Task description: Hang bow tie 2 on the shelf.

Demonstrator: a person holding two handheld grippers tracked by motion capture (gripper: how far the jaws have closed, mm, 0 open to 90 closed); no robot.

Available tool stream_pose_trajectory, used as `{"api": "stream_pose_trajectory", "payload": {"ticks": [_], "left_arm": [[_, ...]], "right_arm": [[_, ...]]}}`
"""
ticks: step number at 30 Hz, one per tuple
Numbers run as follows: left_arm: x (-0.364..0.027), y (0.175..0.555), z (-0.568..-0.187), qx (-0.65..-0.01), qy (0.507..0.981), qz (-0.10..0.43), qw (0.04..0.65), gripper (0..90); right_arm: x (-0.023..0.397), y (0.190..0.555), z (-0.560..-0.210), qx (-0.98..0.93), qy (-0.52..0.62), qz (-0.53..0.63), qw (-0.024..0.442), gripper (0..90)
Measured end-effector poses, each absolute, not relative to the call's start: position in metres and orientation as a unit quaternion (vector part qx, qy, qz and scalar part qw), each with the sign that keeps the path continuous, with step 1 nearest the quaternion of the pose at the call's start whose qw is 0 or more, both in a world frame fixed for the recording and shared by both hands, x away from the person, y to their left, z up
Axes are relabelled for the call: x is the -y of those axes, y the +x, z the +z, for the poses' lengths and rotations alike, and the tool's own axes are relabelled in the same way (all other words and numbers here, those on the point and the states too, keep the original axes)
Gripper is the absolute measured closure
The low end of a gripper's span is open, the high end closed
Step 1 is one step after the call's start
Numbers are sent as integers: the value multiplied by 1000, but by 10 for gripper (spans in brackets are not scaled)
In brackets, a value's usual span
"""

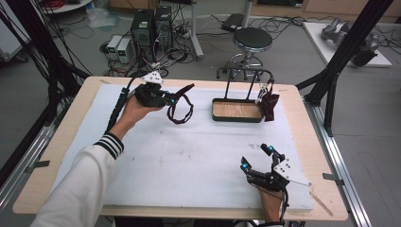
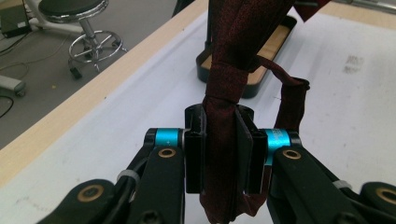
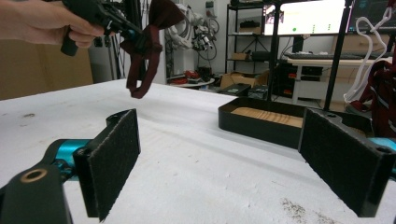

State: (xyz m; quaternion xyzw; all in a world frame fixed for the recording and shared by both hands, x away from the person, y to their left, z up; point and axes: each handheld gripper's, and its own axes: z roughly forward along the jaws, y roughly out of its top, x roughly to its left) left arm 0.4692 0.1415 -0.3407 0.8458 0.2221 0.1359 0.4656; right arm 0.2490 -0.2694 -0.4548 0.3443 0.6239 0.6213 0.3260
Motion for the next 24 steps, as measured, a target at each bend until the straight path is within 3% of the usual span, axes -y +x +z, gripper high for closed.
{"api": "stream_pose_trajectory", "payload": {"ticks": [6, 24], "left_arm": [[-128, 471, -334, -234, 819, 127, 508, 761], [-91, 473, -322, -241, 787, 147, 549, 766]], "right_arm": [[270, 249, -455, -624, 343, 621, 327, 119], [269, 249, -455, -621, 346, 624, 325, 119]]}}
